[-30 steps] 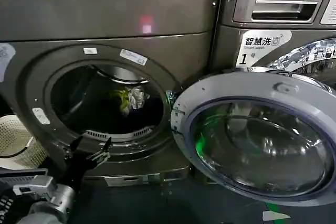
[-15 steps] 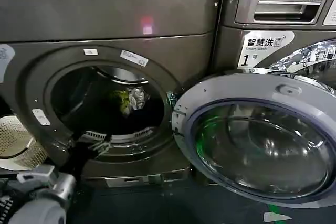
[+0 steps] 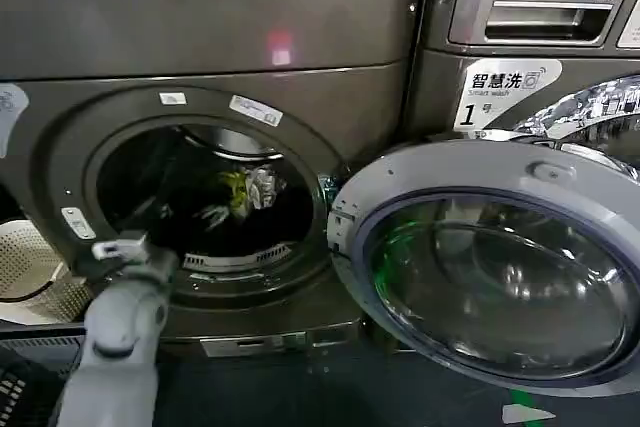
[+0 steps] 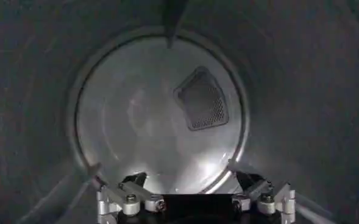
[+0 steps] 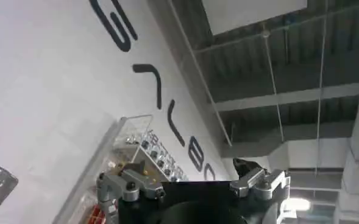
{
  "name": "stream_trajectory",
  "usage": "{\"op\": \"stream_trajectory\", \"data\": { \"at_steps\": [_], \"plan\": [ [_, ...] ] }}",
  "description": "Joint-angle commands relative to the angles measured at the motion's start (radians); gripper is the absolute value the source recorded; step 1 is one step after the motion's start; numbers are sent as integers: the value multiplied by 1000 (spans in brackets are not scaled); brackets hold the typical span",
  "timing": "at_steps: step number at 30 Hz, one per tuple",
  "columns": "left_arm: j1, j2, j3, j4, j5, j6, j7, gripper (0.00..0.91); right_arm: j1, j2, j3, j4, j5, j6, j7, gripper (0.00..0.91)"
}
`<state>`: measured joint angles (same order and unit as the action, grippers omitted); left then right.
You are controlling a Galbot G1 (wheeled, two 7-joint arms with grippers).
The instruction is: Grasp the clothes from the dryer.
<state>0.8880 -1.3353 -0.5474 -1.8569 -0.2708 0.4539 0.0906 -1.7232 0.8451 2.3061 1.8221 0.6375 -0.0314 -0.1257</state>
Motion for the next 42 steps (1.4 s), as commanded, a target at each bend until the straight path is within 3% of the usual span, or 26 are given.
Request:
{"op": "stream_trajectory", "data": {
  "at_steps": [1,7,24,28,34,42],
  "plan": [
    [-328,-9,147,428,-2,-81,-34,907,2,-6,0,1,-1,0,-1,907],
    [-498,-88,154,655,12,-123,-44,907,10,3,-10,5,-3,2,-4,907],
    [-796,-94,223,1163,-2,-272,7,907,4,-4,3,0,22,7,-8,907],
    [-826,-77,273,1209,-31,-277,37,907,-4,-6,19,-9,31,9,-9,907],
    [-876,-111,292,1310,-47,-286,30,907,-4,-3,18,-2,38,10,-10,907],
    [-935,-70,463,1428,25,-290,298,907,-14,-2,32,-10,45,16,-14,907]
  ]
}}
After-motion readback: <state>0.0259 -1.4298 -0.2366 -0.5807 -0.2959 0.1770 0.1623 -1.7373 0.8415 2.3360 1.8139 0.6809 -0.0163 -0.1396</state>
